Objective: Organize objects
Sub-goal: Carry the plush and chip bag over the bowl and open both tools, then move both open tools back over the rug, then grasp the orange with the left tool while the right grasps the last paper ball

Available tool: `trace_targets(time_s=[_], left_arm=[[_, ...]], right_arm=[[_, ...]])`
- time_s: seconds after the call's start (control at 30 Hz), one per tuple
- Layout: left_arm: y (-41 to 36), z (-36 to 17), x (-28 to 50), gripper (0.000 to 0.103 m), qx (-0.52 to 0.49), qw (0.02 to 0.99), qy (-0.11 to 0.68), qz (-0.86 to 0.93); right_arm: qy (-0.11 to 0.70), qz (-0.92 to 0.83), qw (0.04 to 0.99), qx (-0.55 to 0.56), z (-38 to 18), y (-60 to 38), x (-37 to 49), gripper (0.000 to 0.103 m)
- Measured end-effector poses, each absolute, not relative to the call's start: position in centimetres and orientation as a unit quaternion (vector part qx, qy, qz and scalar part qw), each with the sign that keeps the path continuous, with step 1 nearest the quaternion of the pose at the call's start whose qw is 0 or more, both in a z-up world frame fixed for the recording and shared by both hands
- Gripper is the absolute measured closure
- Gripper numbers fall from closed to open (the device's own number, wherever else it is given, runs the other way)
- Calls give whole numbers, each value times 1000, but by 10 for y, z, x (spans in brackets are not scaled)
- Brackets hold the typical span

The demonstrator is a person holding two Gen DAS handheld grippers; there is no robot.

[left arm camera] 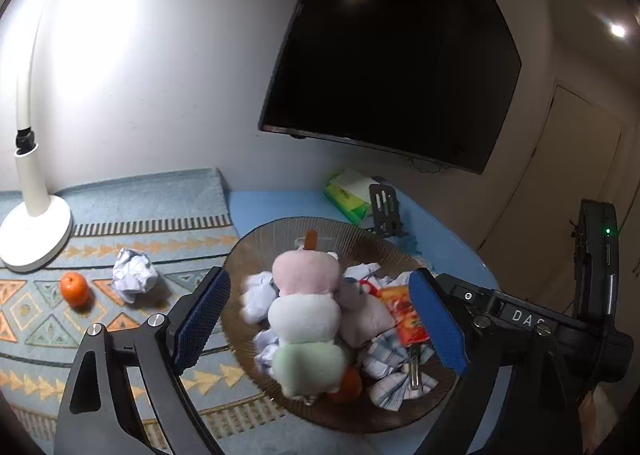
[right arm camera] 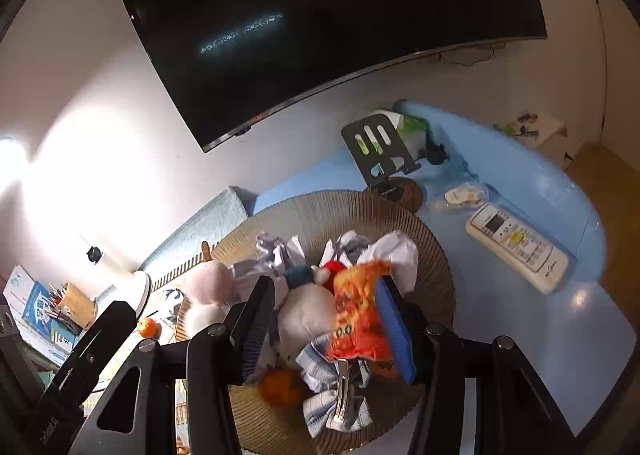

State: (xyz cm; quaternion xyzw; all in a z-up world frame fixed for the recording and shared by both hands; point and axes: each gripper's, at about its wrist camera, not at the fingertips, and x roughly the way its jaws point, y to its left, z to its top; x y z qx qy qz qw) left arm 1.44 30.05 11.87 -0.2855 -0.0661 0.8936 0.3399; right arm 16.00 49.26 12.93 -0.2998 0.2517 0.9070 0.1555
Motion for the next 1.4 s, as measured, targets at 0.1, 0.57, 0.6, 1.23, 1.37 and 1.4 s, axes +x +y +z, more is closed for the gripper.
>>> trace_targets(time_s=[0.1,0.57,0.6,1.23,1.37,1.4], left_arm=[[266,111,21,12,-294,322,-68,897],[48,64,37,10,-308,101,-90,942],[45,53,36,10,-315,98,-93,939],[31,10,28,9,-365,85,-147,915],[37,9,26,8,-374,84,-135,914],[38,8,26,8,-375,84,-134,913]], right_arm=[[250,912,127,-300,128,473,165,52],[113,945,-14,-306,113,279,123,39],[103,944,-16,-314,101,270,116,39],[33,922,64,-379,35,247,85,15],[-5,925,69,-374,37,235,86,10],[-3,924,70,-376,36,236,86,10]])
